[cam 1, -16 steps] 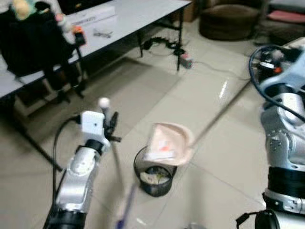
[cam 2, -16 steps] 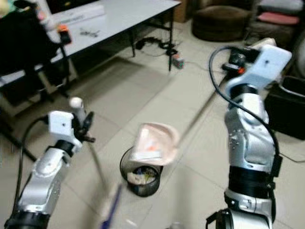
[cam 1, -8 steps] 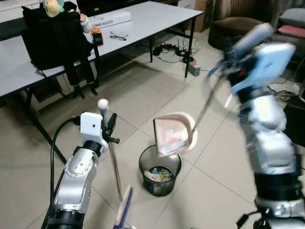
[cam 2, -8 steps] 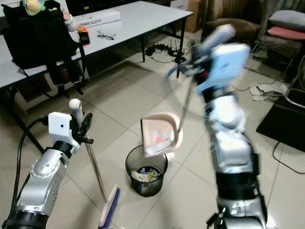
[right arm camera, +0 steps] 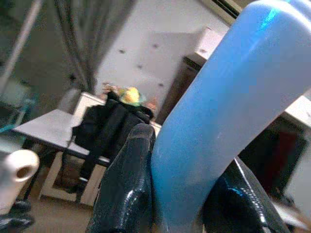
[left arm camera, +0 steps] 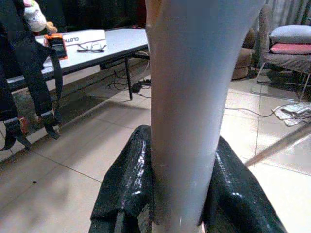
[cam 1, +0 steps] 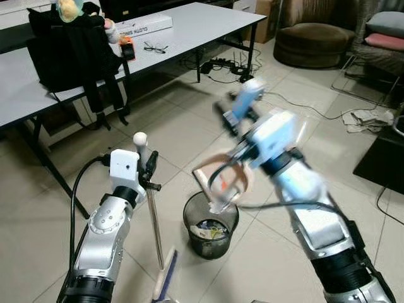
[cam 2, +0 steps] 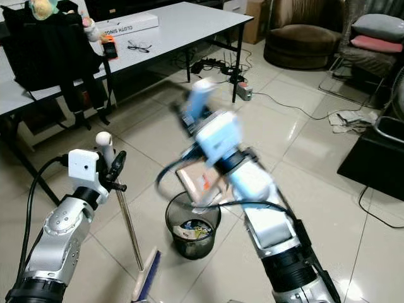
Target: Sweep floor
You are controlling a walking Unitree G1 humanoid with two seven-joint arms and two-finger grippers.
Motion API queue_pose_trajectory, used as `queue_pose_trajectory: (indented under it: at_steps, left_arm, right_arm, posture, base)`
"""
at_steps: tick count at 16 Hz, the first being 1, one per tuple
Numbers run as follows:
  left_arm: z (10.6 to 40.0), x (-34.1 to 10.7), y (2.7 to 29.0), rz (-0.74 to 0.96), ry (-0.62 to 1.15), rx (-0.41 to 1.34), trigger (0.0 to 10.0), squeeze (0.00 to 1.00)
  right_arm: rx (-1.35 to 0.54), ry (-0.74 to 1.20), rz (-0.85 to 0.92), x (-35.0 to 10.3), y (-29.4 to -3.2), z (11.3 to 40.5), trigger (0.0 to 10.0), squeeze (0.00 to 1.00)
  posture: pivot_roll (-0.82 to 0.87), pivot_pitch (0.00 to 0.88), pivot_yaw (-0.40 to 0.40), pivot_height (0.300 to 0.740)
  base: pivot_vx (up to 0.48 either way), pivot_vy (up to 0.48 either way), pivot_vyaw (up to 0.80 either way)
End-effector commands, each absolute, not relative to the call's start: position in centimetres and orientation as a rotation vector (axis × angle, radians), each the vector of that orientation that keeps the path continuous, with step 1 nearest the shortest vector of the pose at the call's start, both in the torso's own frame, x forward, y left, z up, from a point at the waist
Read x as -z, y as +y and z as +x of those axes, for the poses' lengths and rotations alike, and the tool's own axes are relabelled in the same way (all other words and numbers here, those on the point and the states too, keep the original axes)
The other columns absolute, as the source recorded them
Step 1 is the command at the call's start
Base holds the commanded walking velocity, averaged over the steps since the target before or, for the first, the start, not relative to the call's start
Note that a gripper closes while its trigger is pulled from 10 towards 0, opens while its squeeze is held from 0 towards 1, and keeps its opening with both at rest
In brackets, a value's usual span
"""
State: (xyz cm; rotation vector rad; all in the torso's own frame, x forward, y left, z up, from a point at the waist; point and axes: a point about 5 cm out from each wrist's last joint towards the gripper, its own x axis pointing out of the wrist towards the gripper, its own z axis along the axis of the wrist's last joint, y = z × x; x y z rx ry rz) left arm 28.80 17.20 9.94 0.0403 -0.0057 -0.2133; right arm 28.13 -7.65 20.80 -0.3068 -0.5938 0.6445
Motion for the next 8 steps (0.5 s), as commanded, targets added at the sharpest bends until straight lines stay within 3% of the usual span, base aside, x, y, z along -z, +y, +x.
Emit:
queue_pose_trajectory:
  at_steps: [1,4,7,8]
  left_arm:
    - [29.3,-10.8,17.0,0.062,-0.046,0.232,10.0,0.00]
    - [29.5,-10.7,16.9,0.066,-0.046,0.240,10.0,0.00]
    - [29.4,-10.6,16.7,0.057,-0.038,0.262,10.0,0.00]
    - [29.3,-10.3,16.6,0.043,-0.018,0.293,10.0,0.00]
  right_arm:
    - [-0.656,-0.673,-0.347,-21.7,-7.6,27.8,10.0,0.00]
    - [-0.697,-0.688,-0.488,-21.0,-7.3,27.5,10.0,0.00]
    - [-0.400,-0.714,-0.488,-22.6,-10.2,29.0,10.0,0.00]
    - [-0.236,-0.691,-0.433,-23.6,-12.5,29.8,10.0,0.00]
  posture:
    - [-0.09,0.000,0.048,0.740]
    - [-0.09,0.000,0.048,0.740]
    - [-0.09,0.000,0.045,0.740]
    - [-0.09,0.000,0.045,0.740]
  base:
    - [0.000,0.000,0.00]
    - [0.000,0.000,0.00]
    - [0.000,0.000,0.00]
    - [0.000,0.000,0.00]
